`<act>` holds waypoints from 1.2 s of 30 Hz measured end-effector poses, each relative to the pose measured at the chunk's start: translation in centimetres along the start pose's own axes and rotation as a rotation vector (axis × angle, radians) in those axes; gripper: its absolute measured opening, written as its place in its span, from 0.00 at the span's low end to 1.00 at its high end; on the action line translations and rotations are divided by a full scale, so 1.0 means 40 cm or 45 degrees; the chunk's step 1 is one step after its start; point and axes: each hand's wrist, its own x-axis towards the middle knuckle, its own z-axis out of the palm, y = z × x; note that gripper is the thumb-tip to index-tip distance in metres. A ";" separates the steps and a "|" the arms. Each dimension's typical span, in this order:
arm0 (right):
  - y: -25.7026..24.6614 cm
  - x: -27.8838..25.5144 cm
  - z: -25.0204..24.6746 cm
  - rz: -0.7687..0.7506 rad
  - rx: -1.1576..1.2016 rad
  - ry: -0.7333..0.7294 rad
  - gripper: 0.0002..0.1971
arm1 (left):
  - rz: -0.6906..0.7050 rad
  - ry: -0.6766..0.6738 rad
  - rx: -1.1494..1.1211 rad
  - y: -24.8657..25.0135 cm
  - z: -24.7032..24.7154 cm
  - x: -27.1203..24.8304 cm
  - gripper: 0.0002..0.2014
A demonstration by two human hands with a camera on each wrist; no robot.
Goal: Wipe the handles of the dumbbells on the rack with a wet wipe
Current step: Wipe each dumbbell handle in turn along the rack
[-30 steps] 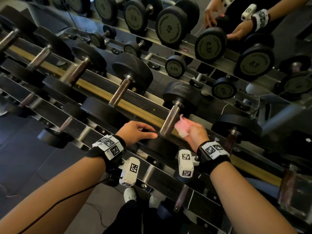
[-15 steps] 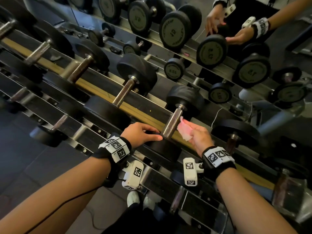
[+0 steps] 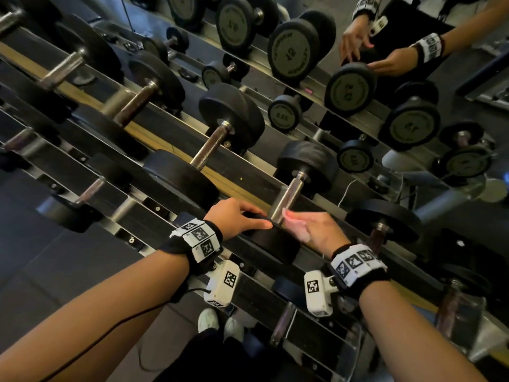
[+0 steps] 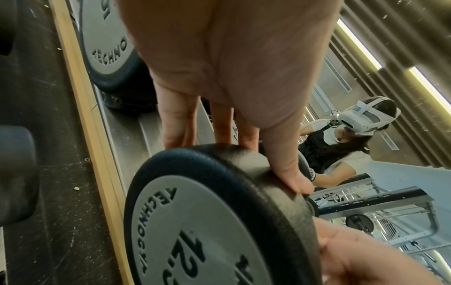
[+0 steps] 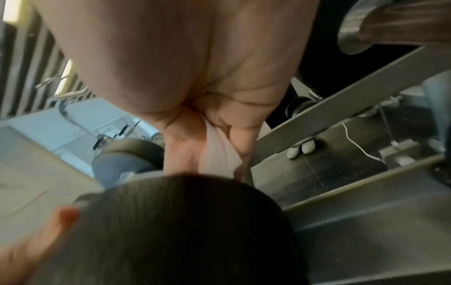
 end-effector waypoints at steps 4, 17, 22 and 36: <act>-0.018 0.050 -0.026 -0.056 0.036 0.317 0.18 | 0.017 0.022 0.011 -0.011 0.005 0.006 0.20; 0.009 -0.008 0.002 -0.089 0.112 0.074 0.13 | 0.034 0.016 0.042 -0.001 0.004 0.007 0.27; -0.034 -0.020 -0.026 -0.267 0.119 0.211 0.04 | 0.270 0.094 -0.128 0.060 -0.003 0.010 0.37; -0.069 -0.003 0.006 -0.324 0.213 0.378 0.19 | 0.156 0.099 -0.881 0.115 -0.004 0.021 0.10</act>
